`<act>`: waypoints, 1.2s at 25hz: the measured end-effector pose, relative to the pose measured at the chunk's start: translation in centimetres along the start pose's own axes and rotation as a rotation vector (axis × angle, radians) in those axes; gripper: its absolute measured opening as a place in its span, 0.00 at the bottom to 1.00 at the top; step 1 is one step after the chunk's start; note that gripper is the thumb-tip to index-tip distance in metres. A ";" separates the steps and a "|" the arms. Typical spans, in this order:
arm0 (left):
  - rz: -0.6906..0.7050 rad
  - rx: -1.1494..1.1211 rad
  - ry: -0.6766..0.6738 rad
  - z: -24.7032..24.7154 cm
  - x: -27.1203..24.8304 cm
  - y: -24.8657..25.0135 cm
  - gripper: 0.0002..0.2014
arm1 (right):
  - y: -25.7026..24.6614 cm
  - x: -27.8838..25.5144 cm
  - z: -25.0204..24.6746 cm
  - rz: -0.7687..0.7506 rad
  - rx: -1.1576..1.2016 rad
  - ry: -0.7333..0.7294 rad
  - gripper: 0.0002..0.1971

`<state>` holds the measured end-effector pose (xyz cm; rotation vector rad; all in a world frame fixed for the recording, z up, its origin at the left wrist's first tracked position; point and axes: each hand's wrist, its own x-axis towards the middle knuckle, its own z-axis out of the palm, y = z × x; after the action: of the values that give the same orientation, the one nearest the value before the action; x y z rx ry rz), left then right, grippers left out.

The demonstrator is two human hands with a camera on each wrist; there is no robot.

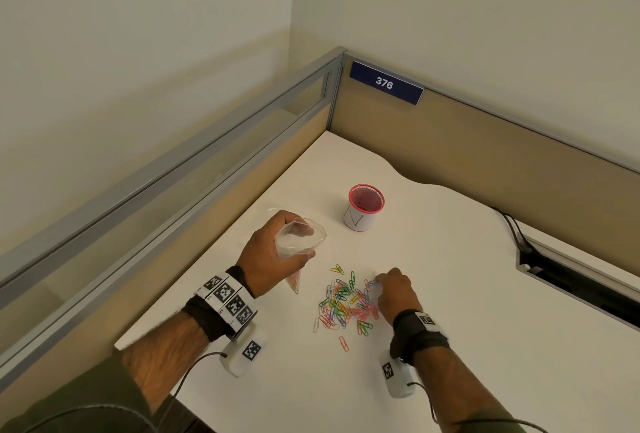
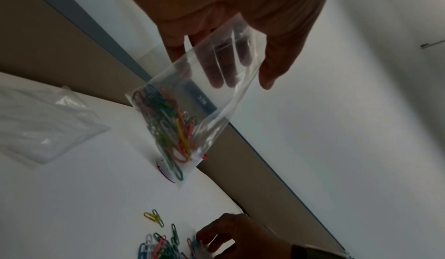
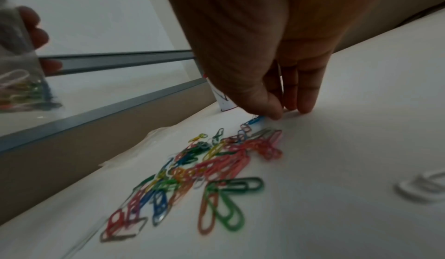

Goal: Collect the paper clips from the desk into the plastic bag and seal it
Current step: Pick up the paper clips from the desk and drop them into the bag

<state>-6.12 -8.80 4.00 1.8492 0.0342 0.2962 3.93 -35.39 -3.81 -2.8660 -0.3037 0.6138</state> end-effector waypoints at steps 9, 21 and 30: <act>-0.009 0.000 0.003 -0.2 0.3 -0.5 0.24 | -0.7 -2.9 2.0 -0.105 0.051 0.016 0.15; 0.003 -0.014 -0.037 1.5 0.3 -0.1 0.23 | -3.0 -3.3 4.0 -0.155 -0.070 0.039 0.14; 0.008 -0.001 -0.015 2.0 0.8 0.3 0.23 | -2.2 -1.9 2.8 -0.109 -0.048 0.068 0.09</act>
<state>-4.94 -10.59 3.88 1.8510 0.0166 0.2878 0.70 -33.37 -5.06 -2.8849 -0.4662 0.4944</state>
